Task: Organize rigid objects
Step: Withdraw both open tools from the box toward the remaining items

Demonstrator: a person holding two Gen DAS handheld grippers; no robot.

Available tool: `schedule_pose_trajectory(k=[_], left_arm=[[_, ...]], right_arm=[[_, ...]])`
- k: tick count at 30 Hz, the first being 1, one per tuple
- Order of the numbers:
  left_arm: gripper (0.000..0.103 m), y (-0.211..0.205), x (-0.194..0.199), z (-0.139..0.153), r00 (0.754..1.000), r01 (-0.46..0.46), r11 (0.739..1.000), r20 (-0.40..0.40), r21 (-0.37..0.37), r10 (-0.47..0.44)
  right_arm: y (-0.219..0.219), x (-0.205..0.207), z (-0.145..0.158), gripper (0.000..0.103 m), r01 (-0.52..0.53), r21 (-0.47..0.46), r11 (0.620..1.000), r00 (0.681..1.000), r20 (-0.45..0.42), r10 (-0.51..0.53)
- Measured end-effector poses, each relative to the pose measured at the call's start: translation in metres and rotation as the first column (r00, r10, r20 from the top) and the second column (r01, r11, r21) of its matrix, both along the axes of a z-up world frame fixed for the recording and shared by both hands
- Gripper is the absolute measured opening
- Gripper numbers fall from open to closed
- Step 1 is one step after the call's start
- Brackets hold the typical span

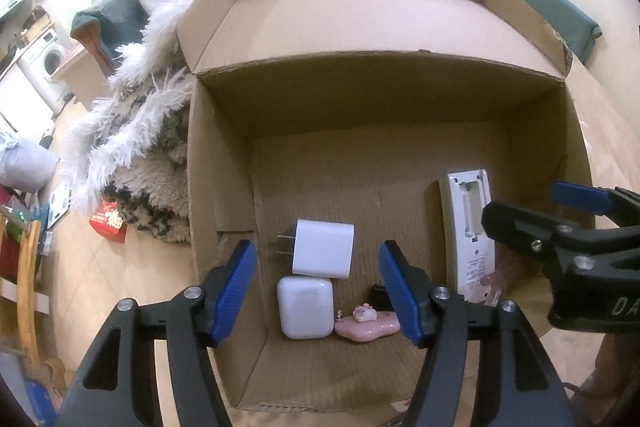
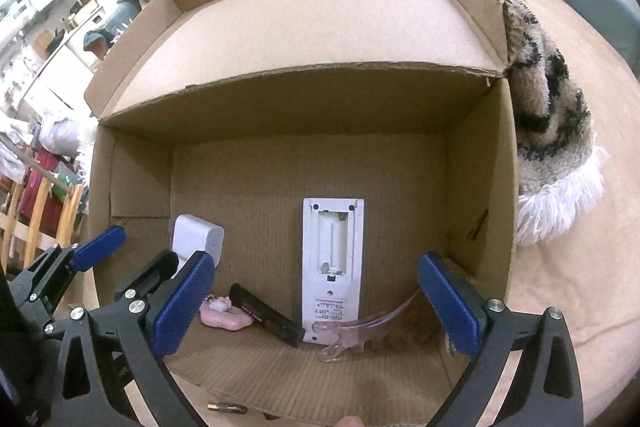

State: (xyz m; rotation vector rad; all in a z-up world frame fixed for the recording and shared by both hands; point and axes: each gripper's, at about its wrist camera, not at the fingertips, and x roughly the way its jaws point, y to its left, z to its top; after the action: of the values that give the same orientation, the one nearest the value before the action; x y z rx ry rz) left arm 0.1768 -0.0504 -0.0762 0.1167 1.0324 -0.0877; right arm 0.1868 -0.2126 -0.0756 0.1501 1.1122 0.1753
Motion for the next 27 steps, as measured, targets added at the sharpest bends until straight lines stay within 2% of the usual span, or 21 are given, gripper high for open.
schedule_pose_trajectory(k=[9,18,21,27], left_arm=[[0.061,0.003,-0.007,0.005,1.0,-0.009,1.0,0.023,-0.005,0.009],[0.061,0.02,-0.022,0.037,0.997,-0.021,0.999,0.076,-0.047,0.025],[0.063,0.025,-0.024,0.041,1.0,-0.006,0.998,0.011,-0.06,0.007],[0.063,0.038,-0.055,0.047,0.999,-0.029,0.995,-0.028,-0.09,0.026]], right_arm=[[-0.007,-0.005,0.011,0.103,0.004,-0.017,1.0,1.0,0.021,-0.003],[-0.011,-0.028,0.038,0.103,0.013,0.014,1.0,0.997,0.081,-0.014],[-0.012,-0.039,0.048,0.103,0.003,0.015,1.0,0.995,0.104,-0.004],[-0.011,-0.068,0.054,0.103,-0.013,0.023,1.0,0.994,0.112,0.01]])
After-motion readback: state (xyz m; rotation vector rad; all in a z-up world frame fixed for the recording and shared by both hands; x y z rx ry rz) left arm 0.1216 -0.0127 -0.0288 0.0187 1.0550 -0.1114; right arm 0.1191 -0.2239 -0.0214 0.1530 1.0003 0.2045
